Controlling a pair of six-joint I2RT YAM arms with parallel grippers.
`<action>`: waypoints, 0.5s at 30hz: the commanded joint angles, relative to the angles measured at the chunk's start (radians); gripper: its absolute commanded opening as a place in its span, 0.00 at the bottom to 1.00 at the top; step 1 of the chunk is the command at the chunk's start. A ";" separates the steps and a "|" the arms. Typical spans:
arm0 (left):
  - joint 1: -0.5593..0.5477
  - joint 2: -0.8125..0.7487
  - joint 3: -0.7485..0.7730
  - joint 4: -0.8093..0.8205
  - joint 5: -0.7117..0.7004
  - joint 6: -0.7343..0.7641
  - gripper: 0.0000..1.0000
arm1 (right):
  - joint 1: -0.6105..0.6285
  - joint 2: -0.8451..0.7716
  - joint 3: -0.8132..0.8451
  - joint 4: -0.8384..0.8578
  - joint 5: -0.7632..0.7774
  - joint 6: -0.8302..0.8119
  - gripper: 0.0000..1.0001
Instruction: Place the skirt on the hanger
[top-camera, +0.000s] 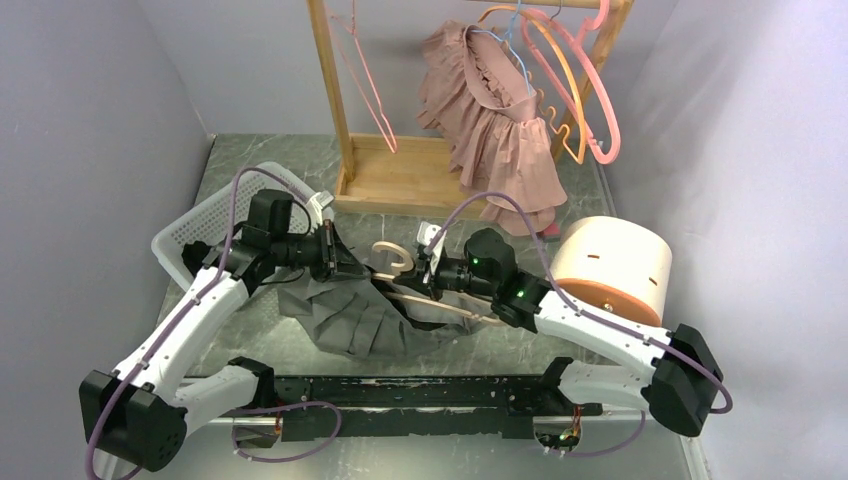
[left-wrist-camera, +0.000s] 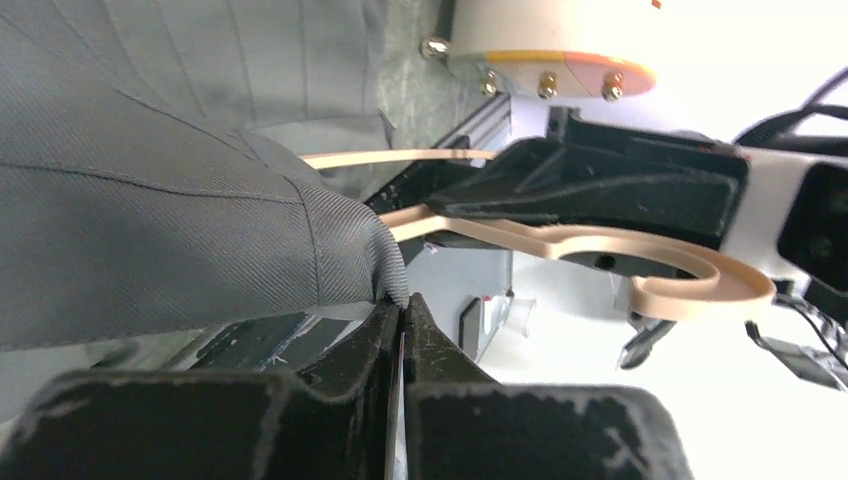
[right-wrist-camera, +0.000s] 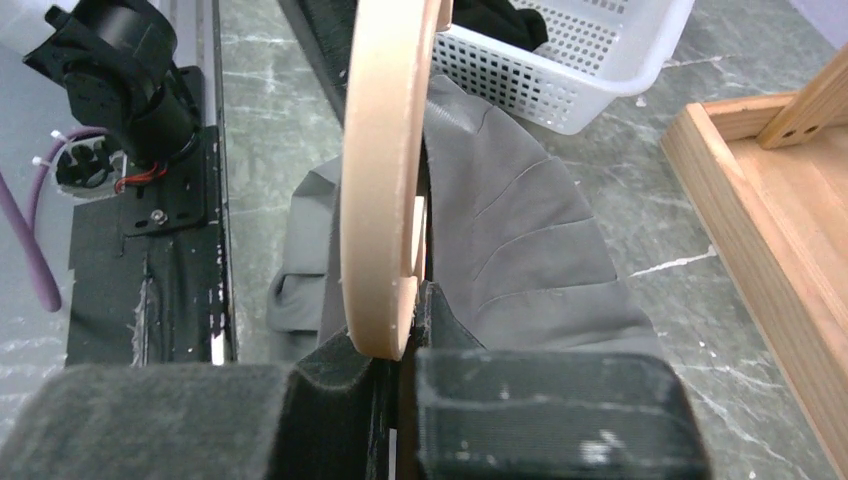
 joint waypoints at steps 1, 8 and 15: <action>0.004 -0.021 -0.043 0.157 0.183 -0.032 0.07 | 0.008 0.007 -0.041 0.296 0.003 0.033 0.00; 0.003 0.001 -0.097 0.254 0.251 -0.049 0.07 | 0.008 0.058 -0.097 0.457 0.036 0.049 0.00; 0.003 -0.002 -0.157 0.460 0.317 -0.149 0.07 | 0.008 0.076 -0.143 0.587 0.034 0.078 0.00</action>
